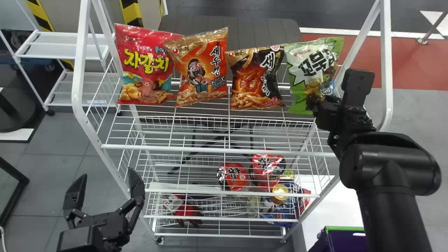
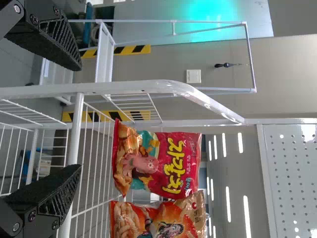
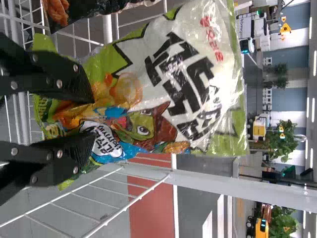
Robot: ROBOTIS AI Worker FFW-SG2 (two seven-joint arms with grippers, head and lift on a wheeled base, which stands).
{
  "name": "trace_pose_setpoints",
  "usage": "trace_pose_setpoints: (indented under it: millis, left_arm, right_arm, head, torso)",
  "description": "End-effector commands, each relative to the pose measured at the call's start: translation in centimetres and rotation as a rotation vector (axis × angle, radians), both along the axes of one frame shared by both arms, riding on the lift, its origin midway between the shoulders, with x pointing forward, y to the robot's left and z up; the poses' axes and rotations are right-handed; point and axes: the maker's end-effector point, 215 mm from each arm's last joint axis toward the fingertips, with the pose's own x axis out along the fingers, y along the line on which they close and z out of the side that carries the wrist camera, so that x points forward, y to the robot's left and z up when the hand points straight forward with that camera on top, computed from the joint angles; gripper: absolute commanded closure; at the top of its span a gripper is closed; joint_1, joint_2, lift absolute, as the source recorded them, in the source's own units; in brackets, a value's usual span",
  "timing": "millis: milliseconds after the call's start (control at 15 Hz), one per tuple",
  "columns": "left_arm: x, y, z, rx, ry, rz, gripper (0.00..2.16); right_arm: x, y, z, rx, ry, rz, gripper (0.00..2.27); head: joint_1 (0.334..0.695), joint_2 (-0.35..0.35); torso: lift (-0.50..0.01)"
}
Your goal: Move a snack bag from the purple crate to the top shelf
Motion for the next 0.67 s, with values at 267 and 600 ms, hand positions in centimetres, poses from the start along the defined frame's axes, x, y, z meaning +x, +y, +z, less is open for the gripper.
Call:
trace_pose_setpoints:
  millis: [267, 600]
  left_arm:
    - [-0.1, 0.0, 0.3, -0.001, -0.007, 0.0, 0.12]
    - [-0.2, 0.0, 0.4, -0.004, -0.011, 0.0, 0.12]
  right_arm:
    - [-0.9, -0.2, -0.7, -0.006, 0.012, -0.011, 0.15]
    - [-3.0, -0.9, 0.5, -0.004, -0.02, -0.024, 0.15]
  head:
    - [0.695, -0.052]
    - [0.695, -0.06]
  torso:
    - [0.001]
    - [0.001]
